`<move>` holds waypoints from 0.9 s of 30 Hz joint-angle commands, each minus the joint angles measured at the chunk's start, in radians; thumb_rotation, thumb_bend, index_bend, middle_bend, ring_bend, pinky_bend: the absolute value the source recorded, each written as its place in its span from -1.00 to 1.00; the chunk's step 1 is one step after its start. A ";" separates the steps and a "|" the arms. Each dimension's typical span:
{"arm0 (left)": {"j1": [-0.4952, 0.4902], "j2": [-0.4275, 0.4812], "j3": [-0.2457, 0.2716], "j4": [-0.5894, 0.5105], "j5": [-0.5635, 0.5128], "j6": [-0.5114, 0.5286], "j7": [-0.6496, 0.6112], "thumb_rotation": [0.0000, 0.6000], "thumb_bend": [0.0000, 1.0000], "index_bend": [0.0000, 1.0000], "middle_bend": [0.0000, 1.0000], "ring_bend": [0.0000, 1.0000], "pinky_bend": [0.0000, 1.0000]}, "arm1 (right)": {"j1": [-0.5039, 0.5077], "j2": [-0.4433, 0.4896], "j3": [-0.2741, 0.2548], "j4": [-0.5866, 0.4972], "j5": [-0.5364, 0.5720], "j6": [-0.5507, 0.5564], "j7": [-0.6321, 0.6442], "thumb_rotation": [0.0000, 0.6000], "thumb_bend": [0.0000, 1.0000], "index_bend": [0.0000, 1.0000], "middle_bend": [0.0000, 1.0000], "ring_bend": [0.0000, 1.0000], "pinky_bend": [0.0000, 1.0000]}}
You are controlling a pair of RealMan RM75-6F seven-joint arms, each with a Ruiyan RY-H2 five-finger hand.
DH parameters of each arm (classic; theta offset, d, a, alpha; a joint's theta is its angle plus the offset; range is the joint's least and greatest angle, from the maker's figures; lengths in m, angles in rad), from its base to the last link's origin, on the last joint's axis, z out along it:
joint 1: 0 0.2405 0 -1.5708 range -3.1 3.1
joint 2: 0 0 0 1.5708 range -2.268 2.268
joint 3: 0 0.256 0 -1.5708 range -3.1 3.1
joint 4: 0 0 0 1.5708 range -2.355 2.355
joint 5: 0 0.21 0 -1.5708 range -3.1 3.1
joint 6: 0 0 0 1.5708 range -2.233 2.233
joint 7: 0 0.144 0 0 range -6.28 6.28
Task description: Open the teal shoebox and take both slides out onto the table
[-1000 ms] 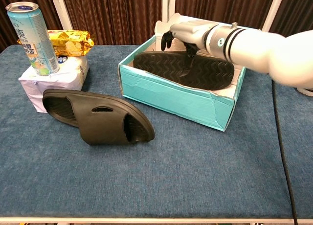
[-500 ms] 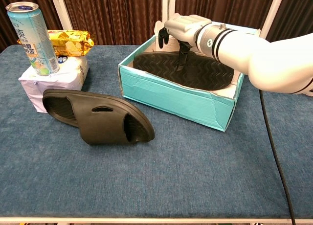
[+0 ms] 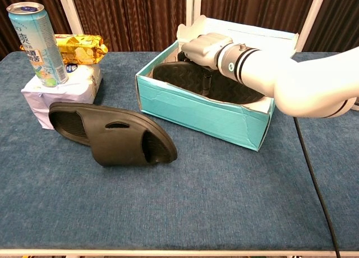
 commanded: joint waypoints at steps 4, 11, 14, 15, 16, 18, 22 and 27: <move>-0.002 0.000 0.000 -0.001 0.010 0.003 -0.002 1.00 -1.00 -0.53 -0.64 -0.81 -0.88 | -0.048 0.024 -0.020 -0.058 -0.123 0.095 0.088 1.00 -0.44 0.28 -0.02 -0.22 -1.00; 0.000 0.008 -0.001 -0.011 0.014 0.010 0.000 1.00 -1.00 -0.53 -0.64 -0.81 -0.88 | -0.085 0.097 0.000 -0.130 -0.246 0.196 0.229 1.00 -0.29 0.45 0.12 -0.07 -1.00; 0.000 0.012 -0.001 -0.019 0.018 0.014 0.005 1.00 -1.00 -0.53 -0.64 -0.81 -0.88 | -0.106 0.166 0.013 -0.223 -0.299 0.243 0.300 1.00 -0.29 0.45 0.12 -0.08 -1.00; 0.000 0.014 -0.001 -0.021 0.019 0.016 0.007 1.00 -1.00 -0.53 -0.64 -0.81 -0.89 | -0.114 0.192 0.014 -0.257 -0.317 0.257 0.321 1.00 -0.29 0.45 0.12 -0.08 -1.00; 0.000 0.016 -0.001 -0.025 0.019 0.017 0.009 1.00 -1.00 -0.53 -0.64 -0.81 -0.88 | -0.126 0.231 0.016 -0.310 -0.342 0.274 0.351 1.00 -0.29 0.45 0.12 -0.08 -1.00; -0.001 0.020 -0.002 -0.031 0.021 0.018 0.014 1.00 -1.00 -0.53 -0.64 -0.81 -0.89 | -0.152 0.307 0.021 -0.419 -0.374 0.298 0.409 1.00 -0.29 0.45 0.12 -0.08 -1.00; -0.004 0.027 -0.003 -0.047 0.028 0.021 0.025 1.00 -1.00 -0.53 -0.64 -0.81 -0.89 | -0.202 0.485 0.020 -0.658 -0.423 0.299 0.526 1.00 -0.30 0.45 0.13 -0.08 -1.00; -0.007 0.033 -0.003 -0.061 0.037 0.025 0.032 1.00 -1.00 -0.53 -0.64 -0.81 -0.88 | -0.256 0.703 -0.010 -0.894 -0.487 0.255 0.676 1.00 -0.30 0.45 0.13 -0.09 -1.00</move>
